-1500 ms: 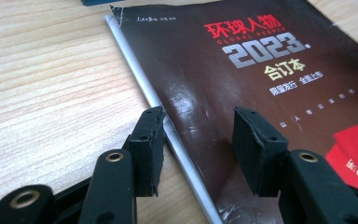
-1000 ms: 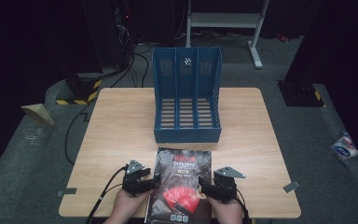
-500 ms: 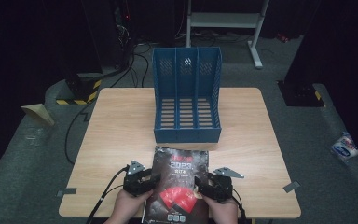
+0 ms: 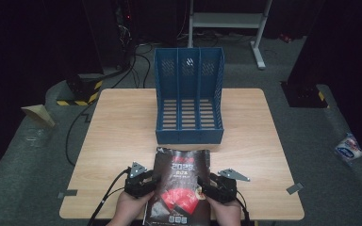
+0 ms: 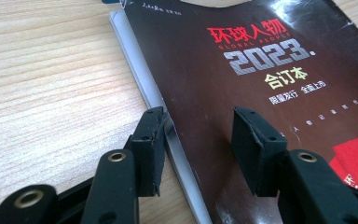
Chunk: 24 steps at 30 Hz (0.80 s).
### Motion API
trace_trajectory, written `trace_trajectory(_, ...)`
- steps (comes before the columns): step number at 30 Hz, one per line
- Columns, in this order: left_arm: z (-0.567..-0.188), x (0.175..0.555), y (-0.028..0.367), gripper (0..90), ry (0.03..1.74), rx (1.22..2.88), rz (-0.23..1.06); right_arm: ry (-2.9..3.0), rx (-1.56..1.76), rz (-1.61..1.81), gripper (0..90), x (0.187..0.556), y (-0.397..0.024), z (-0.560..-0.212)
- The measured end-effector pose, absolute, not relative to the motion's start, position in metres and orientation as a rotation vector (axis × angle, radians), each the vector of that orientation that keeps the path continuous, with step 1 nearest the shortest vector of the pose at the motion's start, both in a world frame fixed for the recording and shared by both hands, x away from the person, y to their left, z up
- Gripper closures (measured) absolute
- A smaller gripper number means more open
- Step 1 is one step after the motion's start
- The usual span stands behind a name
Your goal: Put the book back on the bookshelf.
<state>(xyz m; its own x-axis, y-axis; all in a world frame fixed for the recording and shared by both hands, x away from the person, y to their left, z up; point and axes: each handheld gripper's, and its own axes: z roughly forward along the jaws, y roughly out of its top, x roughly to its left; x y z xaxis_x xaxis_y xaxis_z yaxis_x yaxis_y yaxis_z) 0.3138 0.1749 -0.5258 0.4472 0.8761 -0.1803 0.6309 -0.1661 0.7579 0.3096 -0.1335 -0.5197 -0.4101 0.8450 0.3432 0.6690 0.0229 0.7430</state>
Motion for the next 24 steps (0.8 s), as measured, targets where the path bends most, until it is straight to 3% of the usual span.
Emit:
trace_trajectory(13, -0.5257, 0.3144, 0.1764, 51.0, 1.286, 1.887, 0.403, 2.008, 1.583, 1.593, 48.8, 0.3047, -0.1428, -0.5148)
trace_trajectory(24, -0.5256, 0.3147, 0.1766, 49.3, 1.284, 1.889, 0.399, 1.993, 1.505, 1.614, 48.6, 0.3026, -0.1398, -0.5102)
